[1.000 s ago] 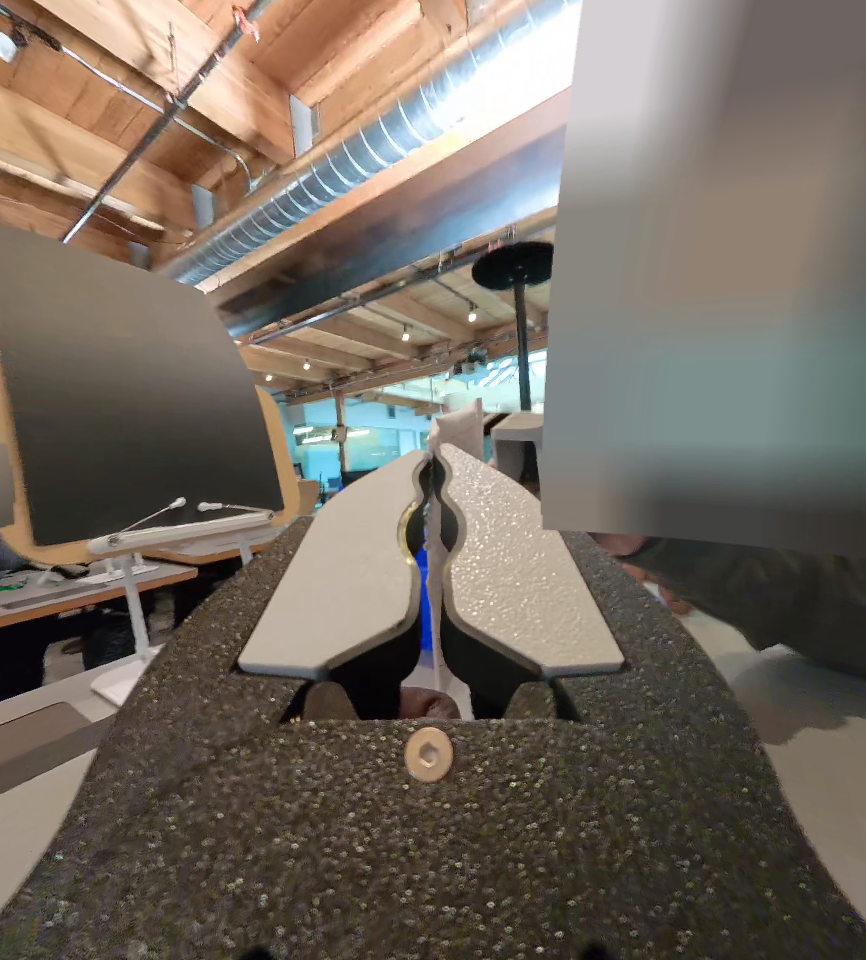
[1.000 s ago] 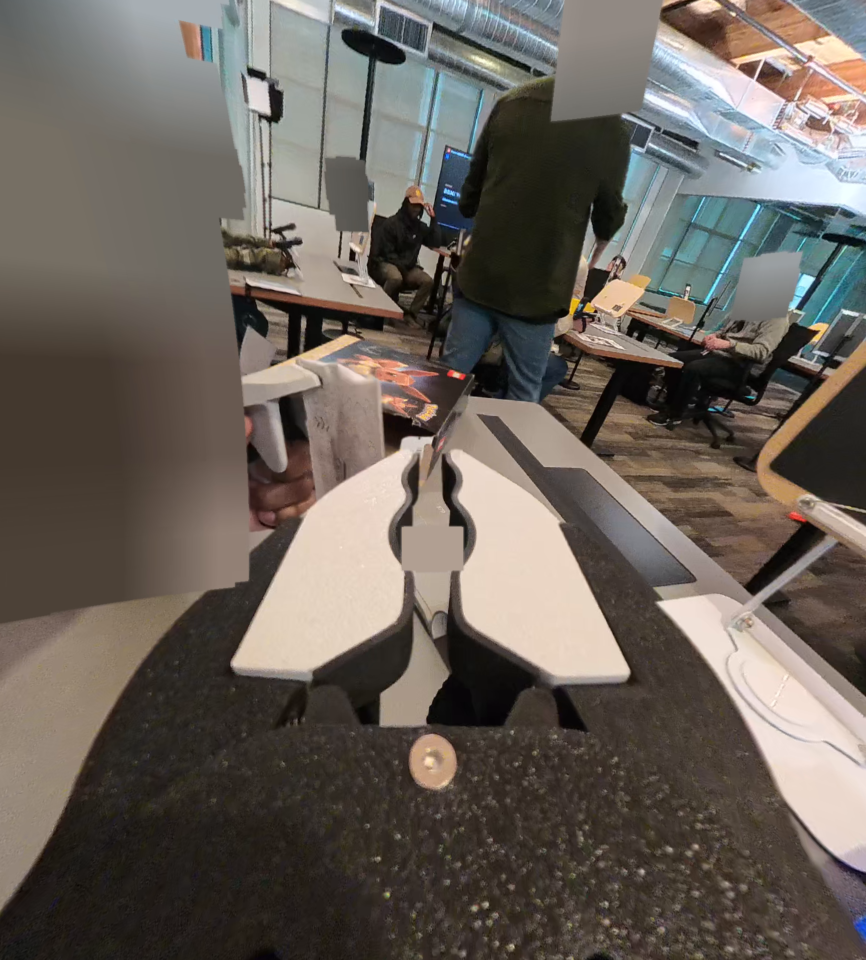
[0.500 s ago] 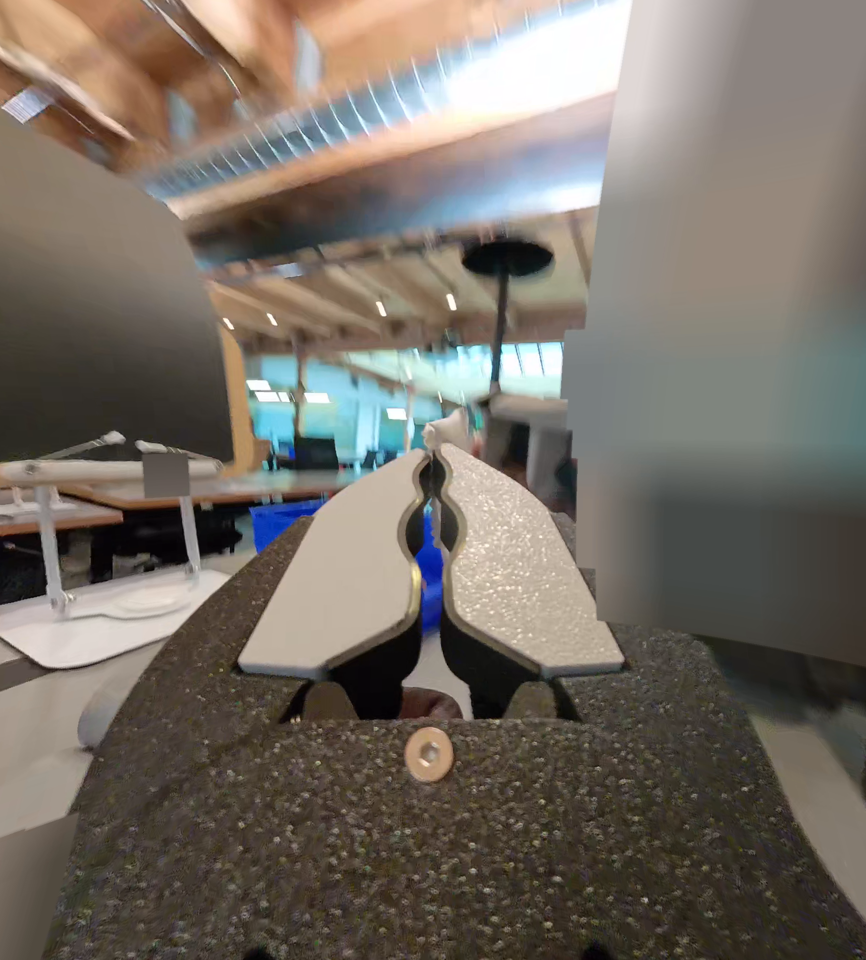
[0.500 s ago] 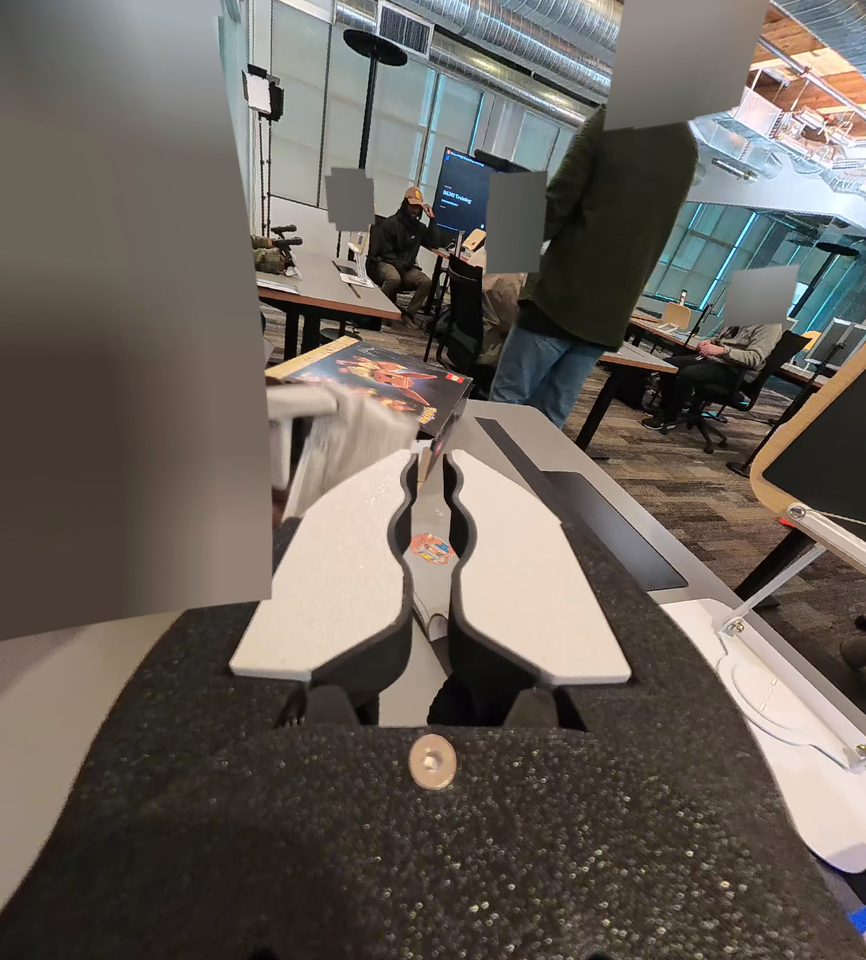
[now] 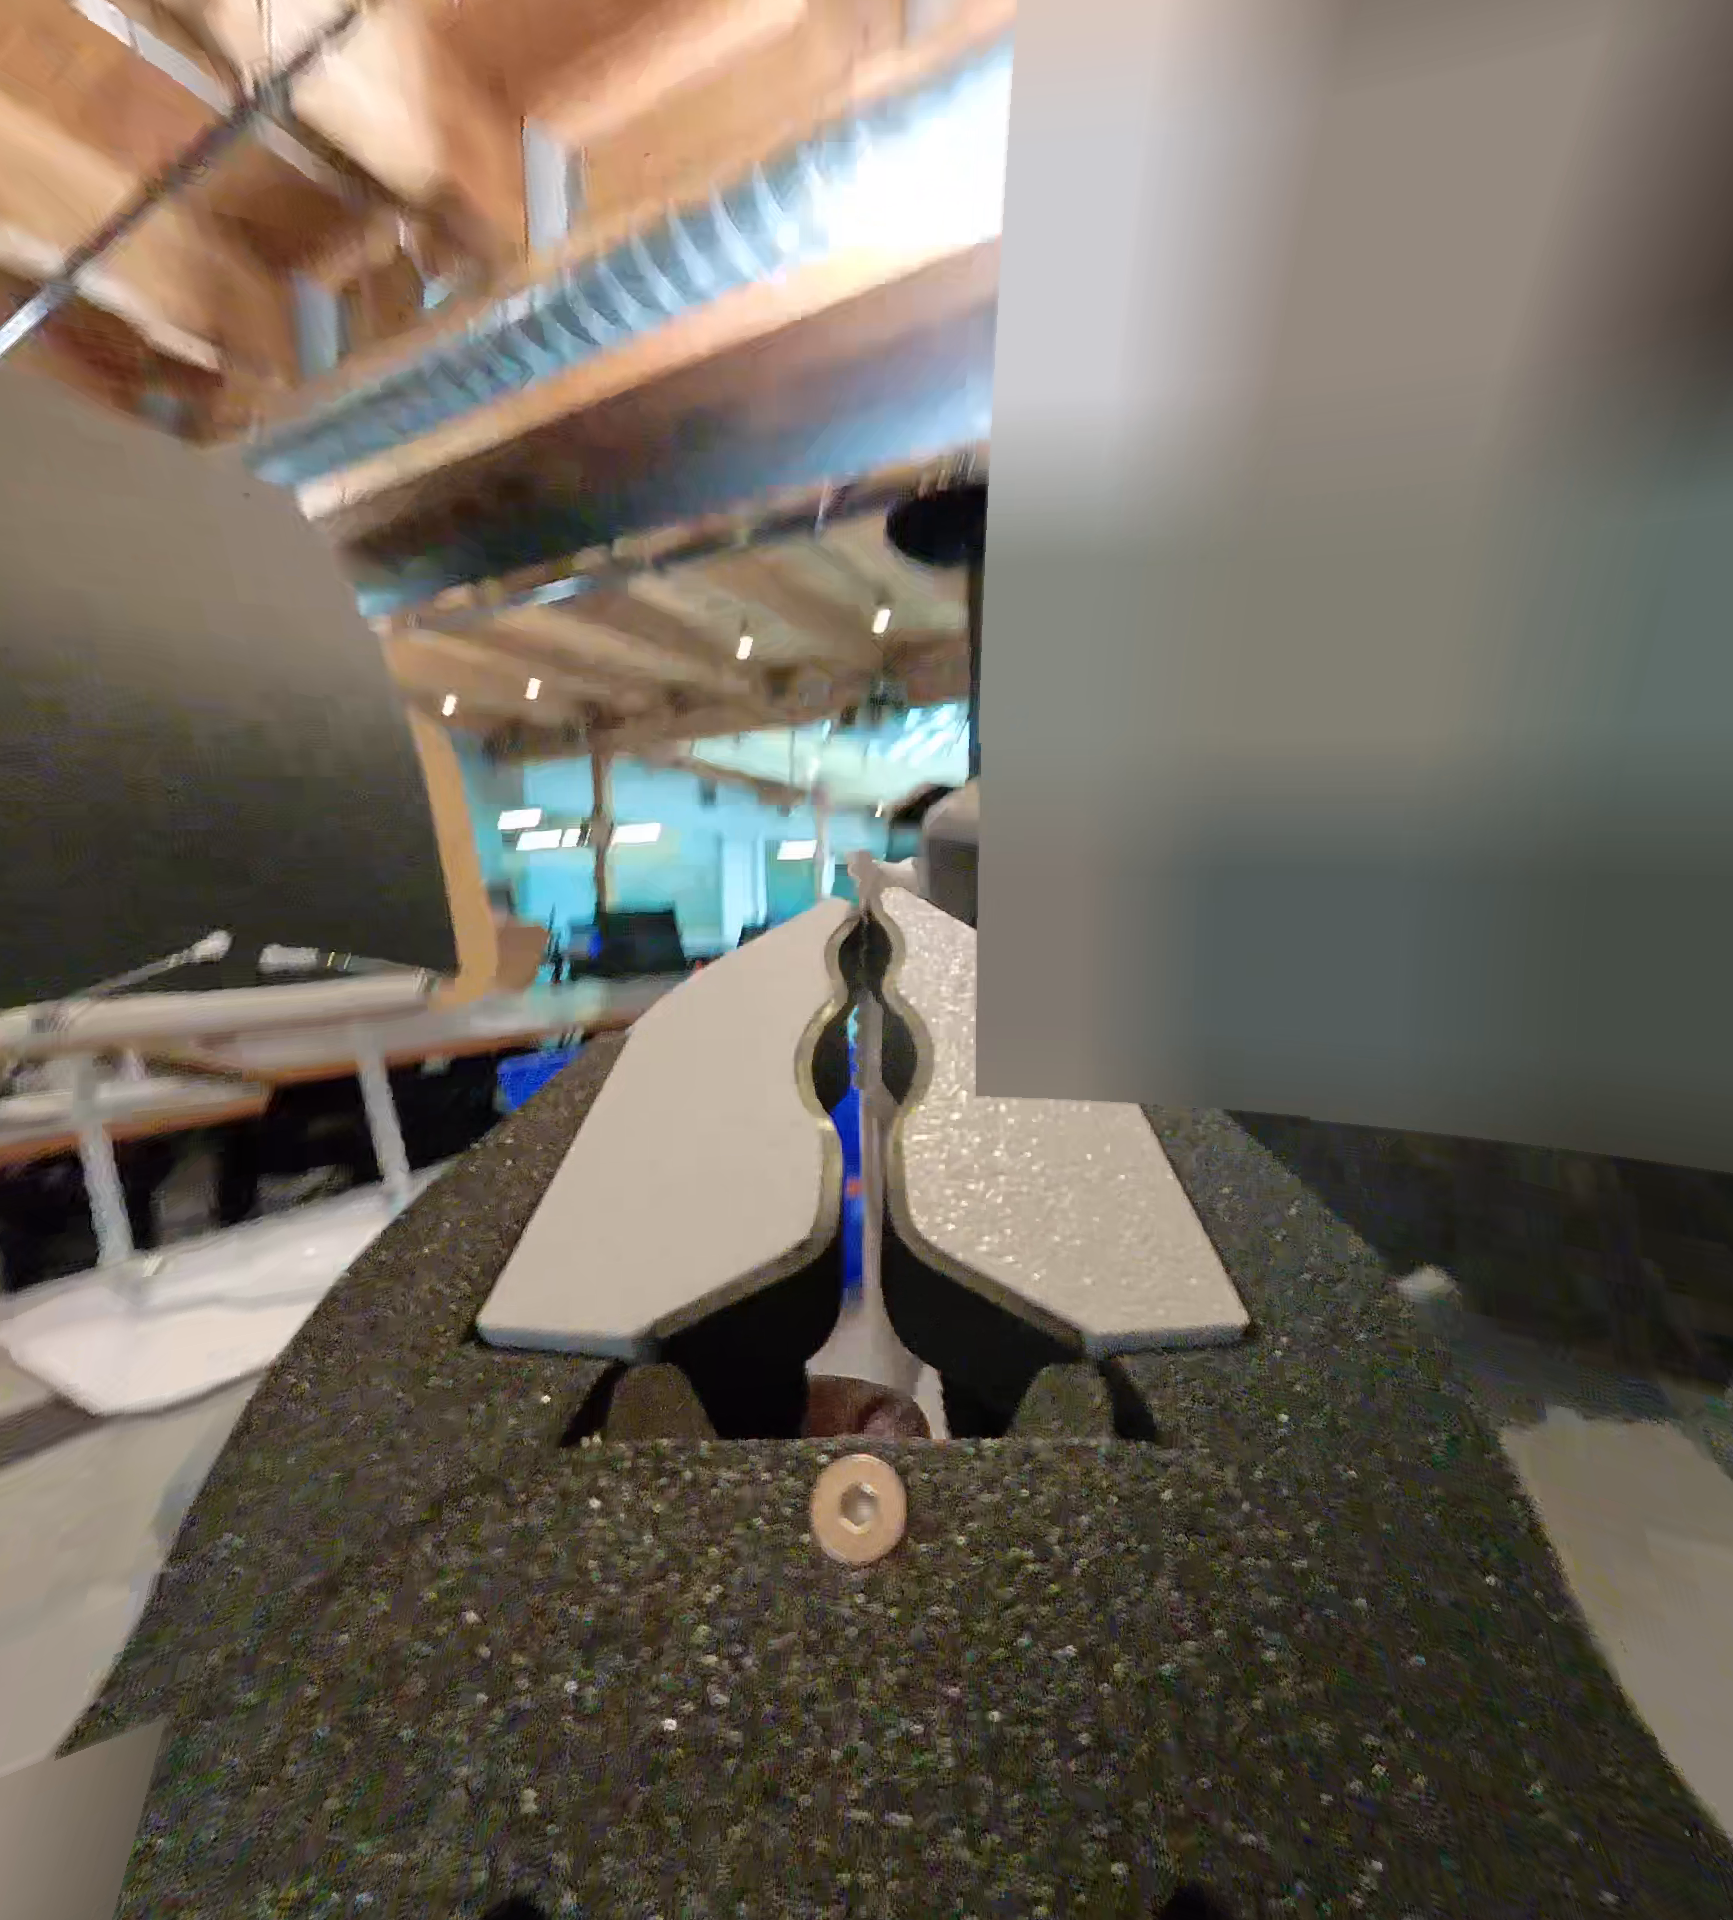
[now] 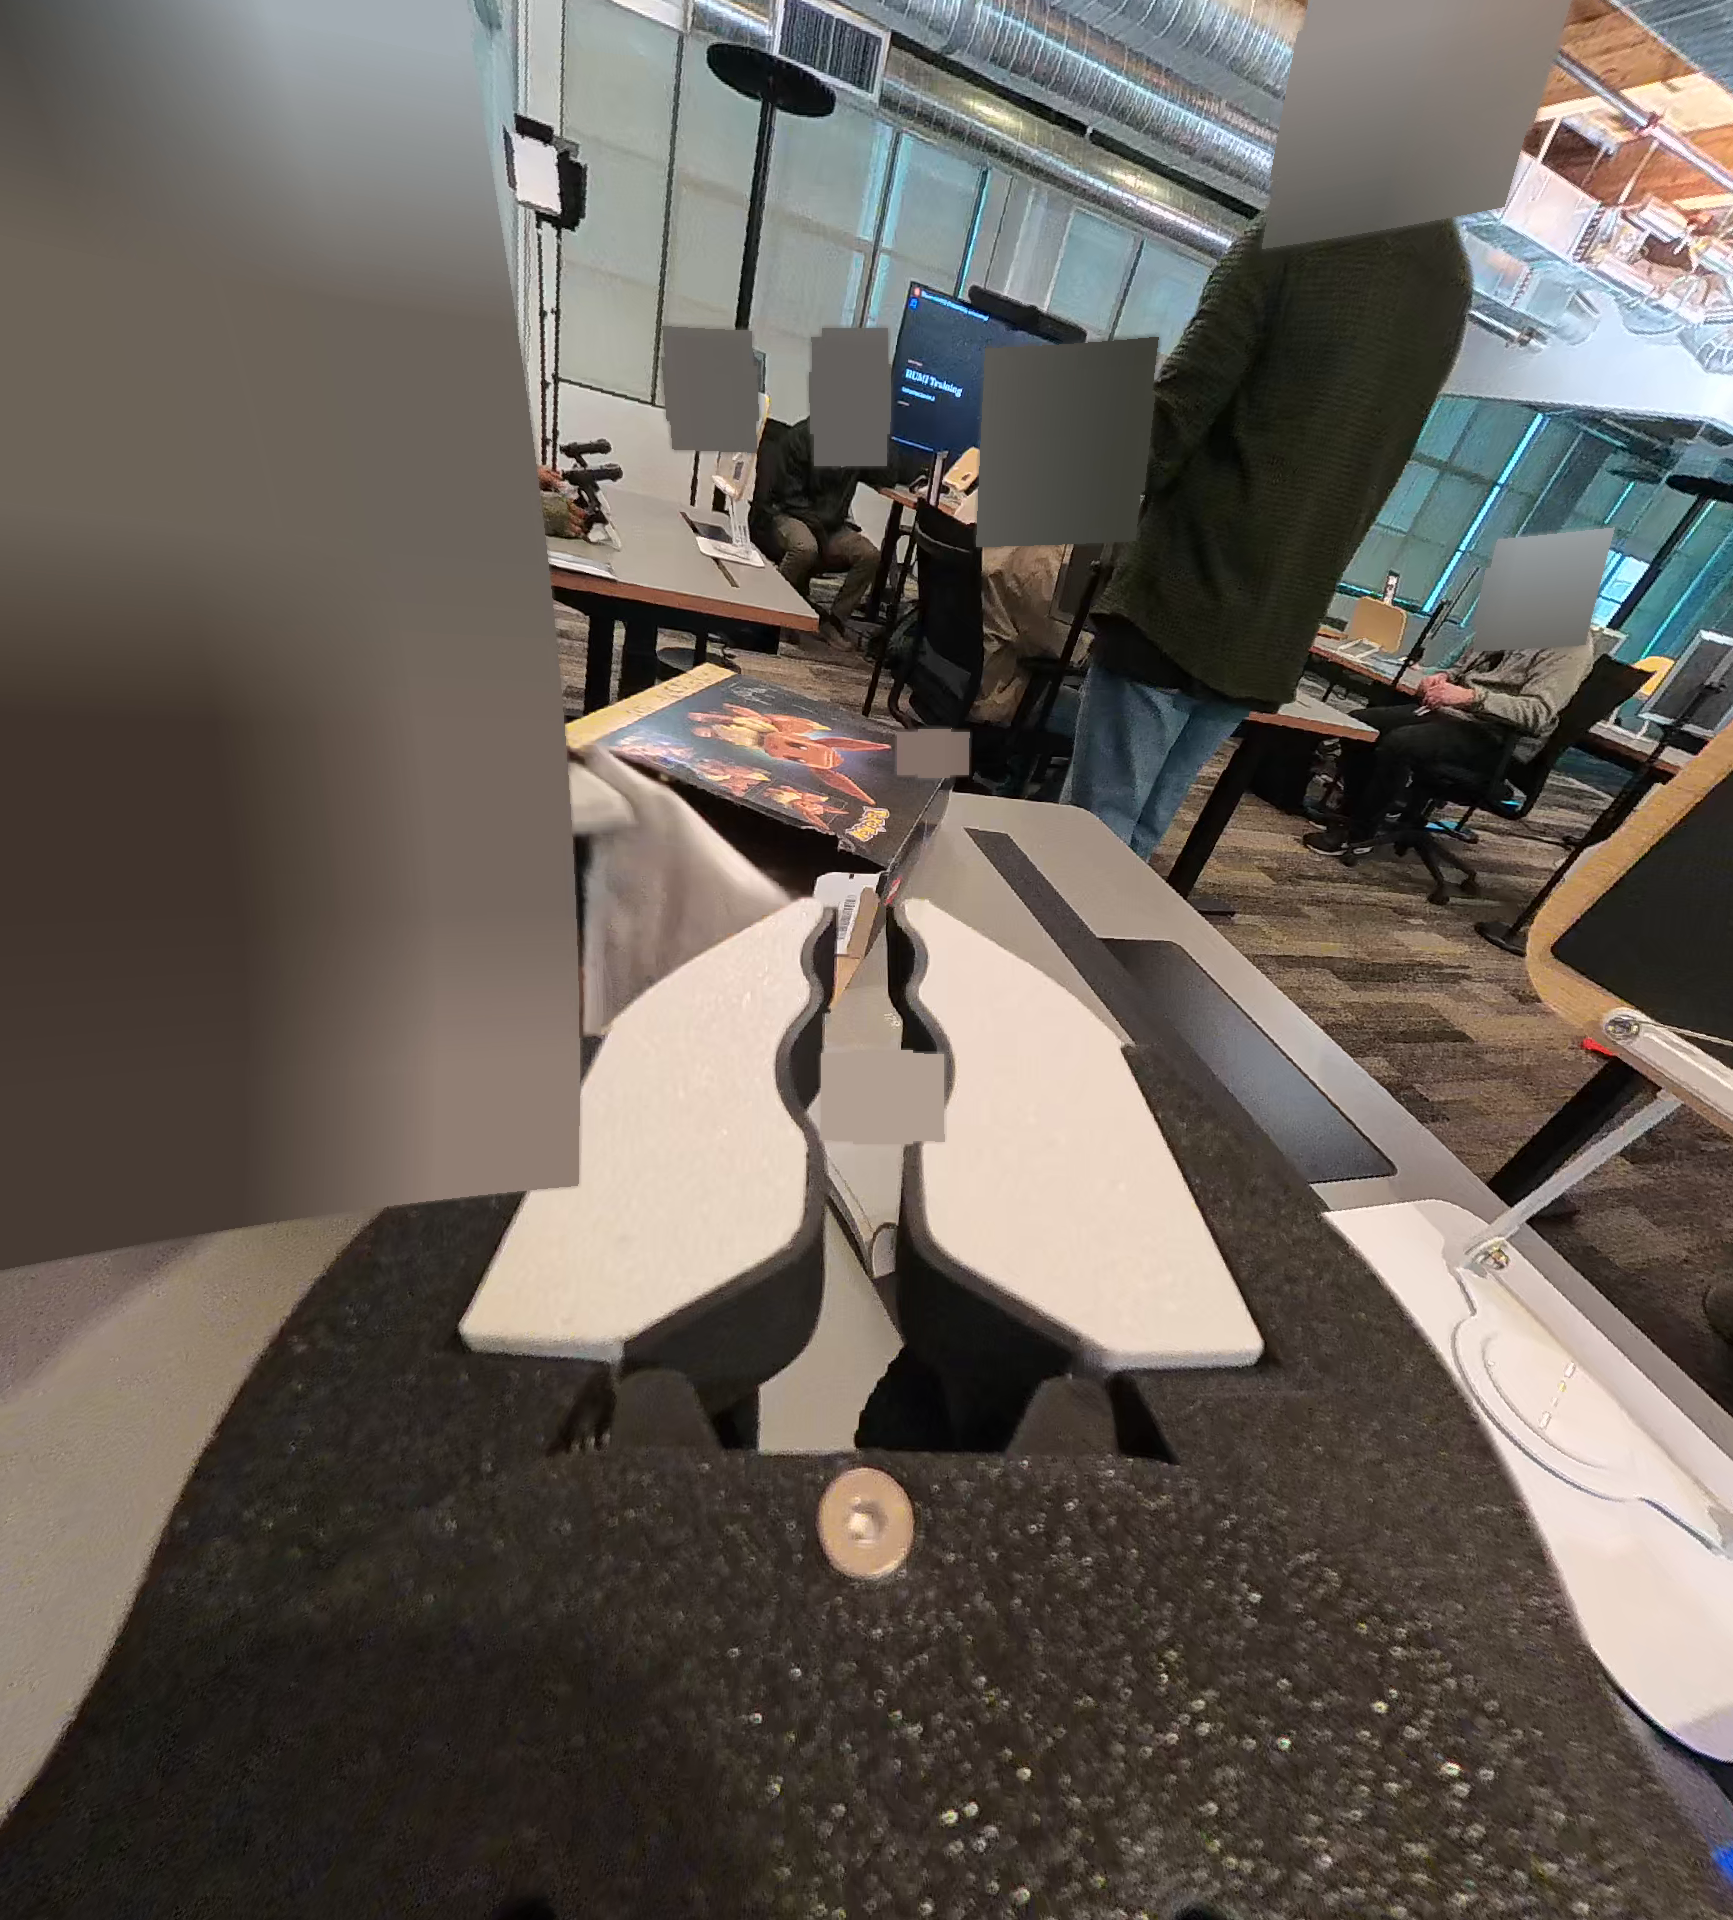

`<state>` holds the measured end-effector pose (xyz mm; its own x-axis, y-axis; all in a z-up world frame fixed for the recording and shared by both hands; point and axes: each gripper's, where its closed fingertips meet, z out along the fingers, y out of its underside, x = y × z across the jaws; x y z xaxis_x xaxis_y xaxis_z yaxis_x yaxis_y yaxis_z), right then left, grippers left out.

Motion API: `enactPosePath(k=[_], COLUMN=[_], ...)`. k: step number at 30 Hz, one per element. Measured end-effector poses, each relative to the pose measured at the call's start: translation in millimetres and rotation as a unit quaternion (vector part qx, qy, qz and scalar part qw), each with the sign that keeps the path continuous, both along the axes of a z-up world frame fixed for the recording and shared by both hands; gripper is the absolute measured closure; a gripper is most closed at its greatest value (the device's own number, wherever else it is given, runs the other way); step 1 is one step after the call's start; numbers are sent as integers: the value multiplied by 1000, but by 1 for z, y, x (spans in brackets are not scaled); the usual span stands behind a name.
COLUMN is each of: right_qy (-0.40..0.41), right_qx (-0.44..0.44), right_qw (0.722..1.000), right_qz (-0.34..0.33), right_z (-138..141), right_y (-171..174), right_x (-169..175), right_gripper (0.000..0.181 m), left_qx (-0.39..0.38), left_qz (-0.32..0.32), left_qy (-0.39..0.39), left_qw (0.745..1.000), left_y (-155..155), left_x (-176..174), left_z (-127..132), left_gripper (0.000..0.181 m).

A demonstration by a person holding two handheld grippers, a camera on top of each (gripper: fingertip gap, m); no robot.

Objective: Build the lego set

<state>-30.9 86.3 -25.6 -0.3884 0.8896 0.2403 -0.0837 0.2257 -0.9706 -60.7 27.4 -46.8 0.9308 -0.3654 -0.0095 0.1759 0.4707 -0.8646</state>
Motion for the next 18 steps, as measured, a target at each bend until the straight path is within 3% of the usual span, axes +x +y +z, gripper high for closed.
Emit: enactPosePath(k=[1,3,5,18], right_qy=[1,0,-3,-63], right_qx=[-1,-1,1,18], right_qw=[1000,1000,1000,997], right_qz=[0,3,4,45], right_z=[1,1,-1,-25], right_y=[0,-1,-3,-19], right_x=[0,0,0,-3], right_gripper=[172,172,172,158], left_qx=[-48,9,-25,34], left_qz=[4,-12,-14,-56], left_qy=[33,21,14,-62], left_qw=[998,1000,999,996], left_y=[10,-3,6,-9], left_x=[3,8,4,-9], left_z=[-13,-3,-10,4], left_gripper=[181,181,181,181])
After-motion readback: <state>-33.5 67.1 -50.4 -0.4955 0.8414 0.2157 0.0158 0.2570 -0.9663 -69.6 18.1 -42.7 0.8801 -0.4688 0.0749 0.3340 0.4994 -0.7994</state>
